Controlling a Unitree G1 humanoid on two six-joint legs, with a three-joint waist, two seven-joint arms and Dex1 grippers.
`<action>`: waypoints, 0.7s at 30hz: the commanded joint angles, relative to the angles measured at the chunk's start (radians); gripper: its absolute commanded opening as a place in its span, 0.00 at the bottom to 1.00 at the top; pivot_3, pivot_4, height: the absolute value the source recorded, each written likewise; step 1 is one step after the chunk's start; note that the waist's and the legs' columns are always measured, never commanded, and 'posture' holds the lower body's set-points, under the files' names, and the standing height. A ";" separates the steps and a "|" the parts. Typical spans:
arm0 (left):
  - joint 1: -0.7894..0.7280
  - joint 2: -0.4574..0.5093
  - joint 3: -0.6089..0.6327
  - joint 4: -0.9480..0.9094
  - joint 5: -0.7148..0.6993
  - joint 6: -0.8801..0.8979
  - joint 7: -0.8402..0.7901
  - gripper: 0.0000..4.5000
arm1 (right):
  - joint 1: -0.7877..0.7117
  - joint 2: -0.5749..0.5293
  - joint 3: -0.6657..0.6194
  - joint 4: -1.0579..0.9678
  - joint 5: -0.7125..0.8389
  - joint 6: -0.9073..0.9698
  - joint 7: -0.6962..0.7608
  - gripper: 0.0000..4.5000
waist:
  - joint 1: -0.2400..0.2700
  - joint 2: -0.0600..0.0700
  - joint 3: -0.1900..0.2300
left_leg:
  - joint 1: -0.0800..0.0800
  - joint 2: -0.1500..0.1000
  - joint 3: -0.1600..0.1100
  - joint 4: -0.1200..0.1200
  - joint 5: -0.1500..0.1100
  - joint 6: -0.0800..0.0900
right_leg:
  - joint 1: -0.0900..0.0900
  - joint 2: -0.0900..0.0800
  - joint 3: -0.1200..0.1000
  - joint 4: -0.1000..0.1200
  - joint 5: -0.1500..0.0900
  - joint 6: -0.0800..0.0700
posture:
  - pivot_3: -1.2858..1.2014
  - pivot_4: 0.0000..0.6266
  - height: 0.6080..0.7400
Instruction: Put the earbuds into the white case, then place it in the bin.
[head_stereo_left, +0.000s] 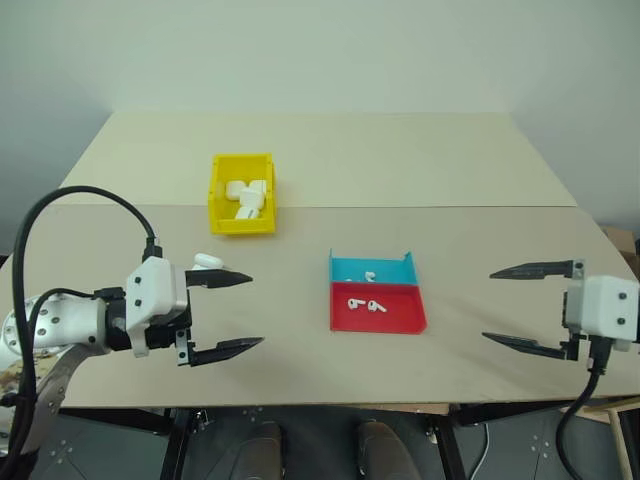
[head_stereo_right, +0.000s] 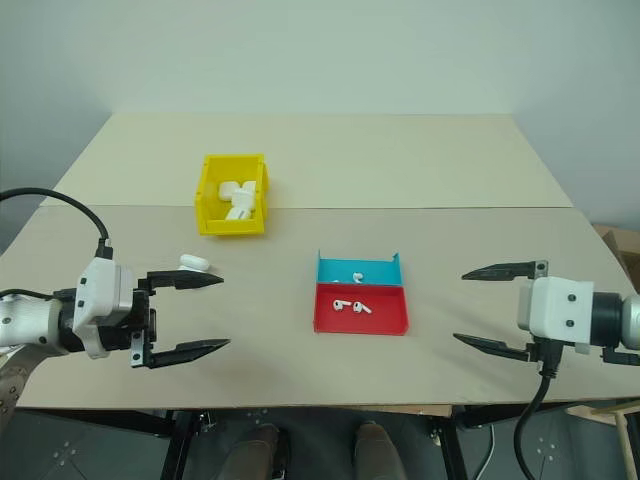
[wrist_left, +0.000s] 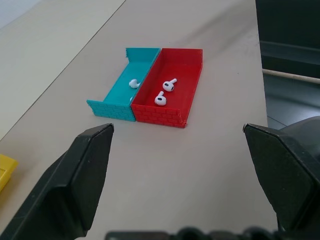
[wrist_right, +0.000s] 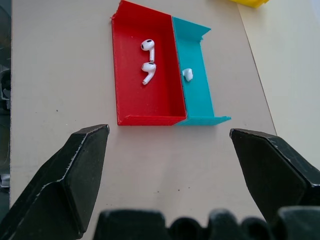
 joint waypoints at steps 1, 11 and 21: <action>-0.002 0.012 0.027 -0.025 -0.003 0.003 0.014 1.00 | -0.013 -0.012 -0.016 -0.009 -0.002 -0.021 -0.009 1.00 | 0.000 0.000 0.000 | 0.000 0.000 0.000 0.000 0.000 0.000 | 0.000 0.000 0.000 0.000 0.000 0.000 | 0.52 0.24 1.00; 0.019 0.017 0.037 -0.056 0.025 0.023 0.081 1.00 | -0.038 -0.012 0.017 0.013 -0.013 -0.037 -0.014 1.00 | 0.000 0.000 0.000 | 0.000 0.000 0.000 0.000 0.000 0.000 | 0.000 0.000 0.000 0.000 0.000 0.000 | 0.52 0.24 1.00; 0.019 0.033 0.054 -0.120 0.105 0.169 0.275 1.00 | -0.065 -0.012 0.051 0.037 -0.022 -0.051 -0.016 1.00 | 0.000 0.000 0.000 | 0.000 0.000 0.000 0.000 0.000 0.000 | 0.000 0.000 0.000 0.000 0.000 0.000 | 0.52 0.24 1.00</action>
